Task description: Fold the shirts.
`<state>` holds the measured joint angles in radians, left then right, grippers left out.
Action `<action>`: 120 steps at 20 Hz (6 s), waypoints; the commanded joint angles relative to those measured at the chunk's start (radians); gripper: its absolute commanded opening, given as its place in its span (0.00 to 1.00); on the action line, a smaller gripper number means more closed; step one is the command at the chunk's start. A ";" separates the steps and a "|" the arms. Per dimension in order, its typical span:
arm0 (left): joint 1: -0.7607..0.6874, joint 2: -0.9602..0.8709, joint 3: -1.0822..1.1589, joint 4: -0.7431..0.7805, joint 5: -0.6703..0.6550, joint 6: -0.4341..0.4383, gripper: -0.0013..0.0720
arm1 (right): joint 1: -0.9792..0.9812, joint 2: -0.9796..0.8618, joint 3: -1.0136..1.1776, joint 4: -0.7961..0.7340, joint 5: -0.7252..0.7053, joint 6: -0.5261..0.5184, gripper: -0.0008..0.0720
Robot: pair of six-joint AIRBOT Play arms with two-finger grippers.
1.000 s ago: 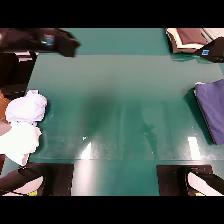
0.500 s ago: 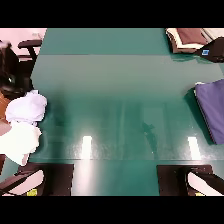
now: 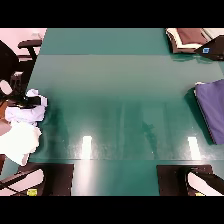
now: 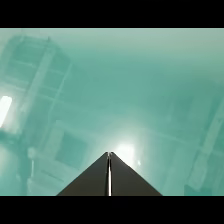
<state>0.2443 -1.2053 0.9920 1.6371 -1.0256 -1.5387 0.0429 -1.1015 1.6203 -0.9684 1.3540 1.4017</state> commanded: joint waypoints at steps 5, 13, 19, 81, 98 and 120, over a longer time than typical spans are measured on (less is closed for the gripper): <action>-0.182 0.277 0.412 -0.064 -0.119 -0.006 0.05 | 0.000 0.000 0.001 0.160 -0.125 0.001 0.03; -0.744 0.278 0.651 -0.067 -0.095 -0.034 0.05 | 0.000 0.000 0.001 0.190 -0.203 0.000 0.03; -1.070 -0.116 0.651 -0.074 -0.057 -0.004 0.06 | -0.088 0.040 0.001 0.189 -0.202 0.001 0.03; -0.639 0.163 1.004 -0.462 -0.130 0.212 0.06 | -0.040 0.107 0.171 0.076 0.129 0.062 0.03; -0.639 -0.171 0.259 -0.501 -0.126 0.249 0.06 | 0.080 -0.405 0.017 -0.151 0.225 0.071 0.03; -0.384 -0.478 0.395 -0.655 -0.098 0.276 0.65 | 0.080 -0.405 -0.009 -0.149 0.216 0.071 0.03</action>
<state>-0.1291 -1.6154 1.3846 0.9855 -1.1282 -1.2758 0.1230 -1.5059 1.6119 -1.1179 1.5772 1.4727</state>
